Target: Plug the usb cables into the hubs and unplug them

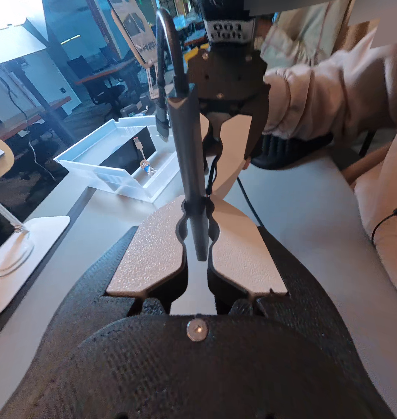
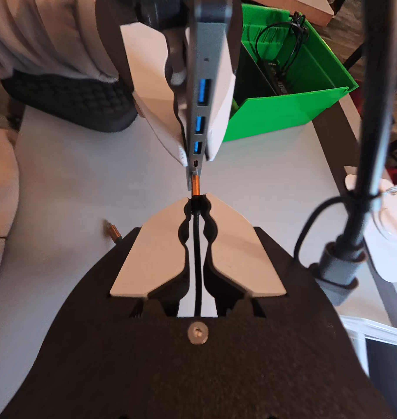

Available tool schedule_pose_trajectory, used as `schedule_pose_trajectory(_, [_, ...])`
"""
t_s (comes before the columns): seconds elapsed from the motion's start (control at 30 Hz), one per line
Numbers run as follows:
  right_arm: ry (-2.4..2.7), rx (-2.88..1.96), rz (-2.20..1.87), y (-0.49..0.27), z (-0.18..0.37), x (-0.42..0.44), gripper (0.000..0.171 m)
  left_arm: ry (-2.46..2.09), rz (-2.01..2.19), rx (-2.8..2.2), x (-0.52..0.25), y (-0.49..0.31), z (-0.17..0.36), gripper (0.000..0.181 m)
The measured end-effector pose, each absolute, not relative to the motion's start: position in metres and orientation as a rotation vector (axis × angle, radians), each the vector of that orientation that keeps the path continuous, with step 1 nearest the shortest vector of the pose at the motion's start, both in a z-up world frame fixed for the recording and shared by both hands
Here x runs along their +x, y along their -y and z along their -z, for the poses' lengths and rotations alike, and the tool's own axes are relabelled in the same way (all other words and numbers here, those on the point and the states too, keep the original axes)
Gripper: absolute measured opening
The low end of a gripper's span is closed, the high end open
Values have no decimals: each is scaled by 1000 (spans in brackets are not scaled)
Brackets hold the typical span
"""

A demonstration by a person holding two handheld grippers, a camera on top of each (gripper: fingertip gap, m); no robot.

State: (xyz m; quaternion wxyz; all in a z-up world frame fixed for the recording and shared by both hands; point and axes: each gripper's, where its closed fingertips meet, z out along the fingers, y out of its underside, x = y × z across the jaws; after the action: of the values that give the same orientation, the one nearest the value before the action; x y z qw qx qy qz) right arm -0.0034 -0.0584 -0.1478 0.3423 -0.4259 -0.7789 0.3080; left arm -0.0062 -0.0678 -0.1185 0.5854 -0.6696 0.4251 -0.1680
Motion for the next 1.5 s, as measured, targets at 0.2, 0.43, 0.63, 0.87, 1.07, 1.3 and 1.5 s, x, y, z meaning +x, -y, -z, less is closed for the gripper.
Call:
schedule_pose_trajectory(0.2, [2043, -1026, -710, 59, 141, 2, 7, -1125, 236, -1564, -5, 75, 117, 11])
schedule_pose_trajectory(0.43, [2170, -961, -586, 59, 151, 16, 7, -1231, 169, -1635, 0, 77, 136, 11])
schedule_pose_trajectory(0.63, [2190, -936, -483, 56, 152, 20, 7, -1286, -8, -1711, -3, 64, 160, 11])
schedule_pose_trajectory(0.87, [2050, -836, -901, 50, 70, 67, 7, -982, 65, -1761, -45, 48, 135, 11])
schedule_pose_trajectory(1.07, [1331, -851, -604, -61, -63, 101, 8, -692, 294, -1781, -70, 36, 120, 11])
schedule_pose_trajectory(1.3, [1099, -987, -317, -178, -18, 95, 7, -699, 320, -1776, -65, 40, 124, 11])
schedule_pose_trajectory(1.5, [1625, -1544, -232, -208, 147, 87, 45, -715, 356, -1797, -60, 40, 138, 12])
